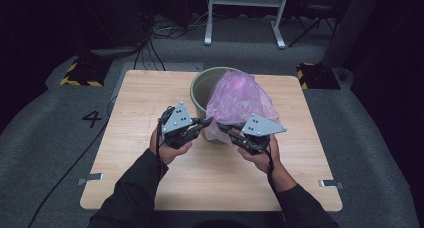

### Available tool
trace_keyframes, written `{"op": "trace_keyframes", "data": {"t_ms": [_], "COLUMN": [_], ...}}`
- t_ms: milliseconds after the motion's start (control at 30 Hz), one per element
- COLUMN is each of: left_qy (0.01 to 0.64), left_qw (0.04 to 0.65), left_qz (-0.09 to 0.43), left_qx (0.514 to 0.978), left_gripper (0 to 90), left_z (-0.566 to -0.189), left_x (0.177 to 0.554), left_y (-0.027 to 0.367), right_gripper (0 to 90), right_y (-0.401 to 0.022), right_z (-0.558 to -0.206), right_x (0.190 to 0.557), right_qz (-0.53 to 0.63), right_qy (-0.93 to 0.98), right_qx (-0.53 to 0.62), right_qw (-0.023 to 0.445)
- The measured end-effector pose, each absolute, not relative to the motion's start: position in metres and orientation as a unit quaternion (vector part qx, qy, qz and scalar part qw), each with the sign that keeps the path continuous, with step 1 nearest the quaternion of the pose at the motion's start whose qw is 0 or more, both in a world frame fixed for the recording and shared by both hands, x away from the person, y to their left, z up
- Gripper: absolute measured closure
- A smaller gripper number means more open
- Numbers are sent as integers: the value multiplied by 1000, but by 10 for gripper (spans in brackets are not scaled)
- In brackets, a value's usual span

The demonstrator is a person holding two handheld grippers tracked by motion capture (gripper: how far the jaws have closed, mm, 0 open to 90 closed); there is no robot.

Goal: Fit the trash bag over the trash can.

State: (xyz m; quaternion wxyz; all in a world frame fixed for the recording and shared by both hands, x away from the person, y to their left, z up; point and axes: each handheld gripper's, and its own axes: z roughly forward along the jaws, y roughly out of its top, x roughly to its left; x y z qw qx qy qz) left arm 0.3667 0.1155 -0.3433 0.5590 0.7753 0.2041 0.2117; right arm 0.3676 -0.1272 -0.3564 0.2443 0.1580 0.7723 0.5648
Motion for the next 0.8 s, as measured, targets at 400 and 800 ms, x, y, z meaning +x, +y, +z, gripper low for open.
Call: {"op": "trace_keyframes", "data": {"t_ms": [400, 800], "left_qy": [240, 292], "left_qw": [554, 552], "left_qz": [252, 267], "left_qx": [756, 734], "left_gripper": [892, 892], "left_z": [-343, -345], "left_x": [377, 397], "left_y": [131, 156], "right_gripper": [900, 900], "right_y": [-159, -247], "right_z": [-358, -369], "right_x": [360, 371], "right_qz": [546, 536], "right_qy": [779, 739], "right_qx": [176, 296], "right_qw": [253, 281]}}
